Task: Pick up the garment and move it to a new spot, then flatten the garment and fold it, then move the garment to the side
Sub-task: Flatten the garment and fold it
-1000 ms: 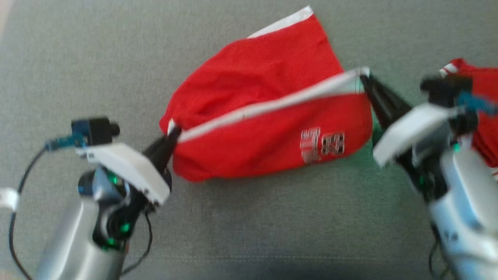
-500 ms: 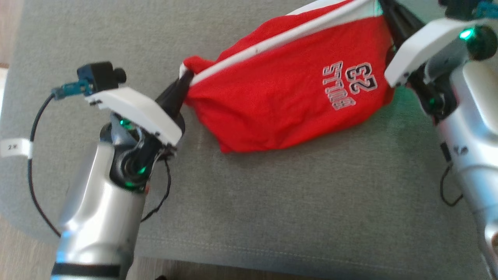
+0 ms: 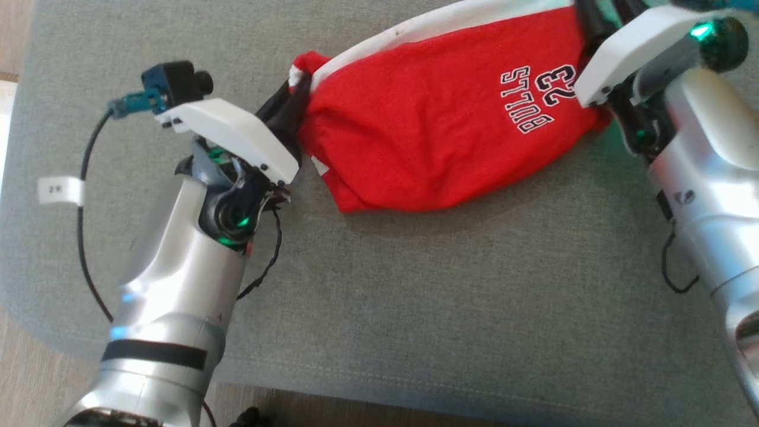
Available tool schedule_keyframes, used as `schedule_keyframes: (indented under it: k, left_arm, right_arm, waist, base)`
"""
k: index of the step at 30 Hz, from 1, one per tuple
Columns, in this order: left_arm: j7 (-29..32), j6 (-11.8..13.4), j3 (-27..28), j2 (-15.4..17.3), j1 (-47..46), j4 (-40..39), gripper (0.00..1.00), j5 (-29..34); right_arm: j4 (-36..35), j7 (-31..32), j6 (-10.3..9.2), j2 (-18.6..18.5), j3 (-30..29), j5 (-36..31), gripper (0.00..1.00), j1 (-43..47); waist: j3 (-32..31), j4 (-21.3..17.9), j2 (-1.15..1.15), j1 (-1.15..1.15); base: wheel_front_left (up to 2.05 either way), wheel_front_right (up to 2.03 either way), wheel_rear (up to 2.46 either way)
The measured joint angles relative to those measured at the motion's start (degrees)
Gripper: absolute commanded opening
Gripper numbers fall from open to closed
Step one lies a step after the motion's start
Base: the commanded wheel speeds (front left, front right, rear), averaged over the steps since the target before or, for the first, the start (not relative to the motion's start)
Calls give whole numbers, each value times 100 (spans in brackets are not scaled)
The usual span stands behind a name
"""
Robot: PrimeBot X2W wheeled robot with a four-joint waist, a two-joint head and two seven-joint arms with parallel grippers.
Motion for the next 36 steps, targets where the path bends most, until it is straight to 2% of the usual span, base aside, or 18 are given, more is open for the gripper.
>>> schedule_keyframes:
  k: [5, 9, 13, 18, 21, 24, 27, 36]
  left_arm:
    - [-688, -7, -176, -4, 32, 265, 100, 93]
    - [-1675, 204, -263, 14, 184, 219, 100, 649]
    - [-2321, 468, -326, 137, 542, -35, 100, 1117]
    - [-2426, 759, -41, 318, 942, -1015, 100, 1796]
    - [-2464, 832, 223, 354, 1237, -1768, 100, 2261]
    - [-2466, 909, 296, 354, 1649, -2154, 100, 2647]
    - [-2466, 1001, 380, 377, 2097, -2346, 100, 2969]
    - [-2466, 994, 535, 363, 2778, -2484, 100, 3297]
  right_arm:
    - [105, -860, 0, -22, 330, -86, 100, 45]
    - [-78, -1114, 0, -59, 348, -434, 100, 277]
    - [-782, -1125, 0, -105, -279, -845, 100, 859]
    - [-1709, -1134, 0, -76, -1105, -1434, 100, 1769]
    - [-2185, -1134, 0, 83, -1473, -1696, 100, 2354]
    - [-2529, -1134, 0, 246, -1762, -1878, 100, 2832]
    - [-2854, -1134, 0, 368, -1987, -2022, 100, 3255]
    - [-3634, -826, 0, 603, -2410, -2332, 100, 4275]
  waist:
    - [-105, -68, 0, 0]
    - [-245, -156, 0, 0]
    - [-383, -284, 0, 0]
    - [-566, -452, 0, 0]
    - [-654, -582, 0, 0]
    - [-749, -703, 0, 0]
    - [-831, -816, 0, 0]
    - [-1001, -1015, 0, 0]
  base:
    - [0, 0, 0]
    - [0, 0, 0]
    - [0, 0, 0]
    - [0, 0, 0]
    - [0, 0, 0]
    - [0, 0, 0]
    - [0, 0, 0]
    - [0, 0, 0]
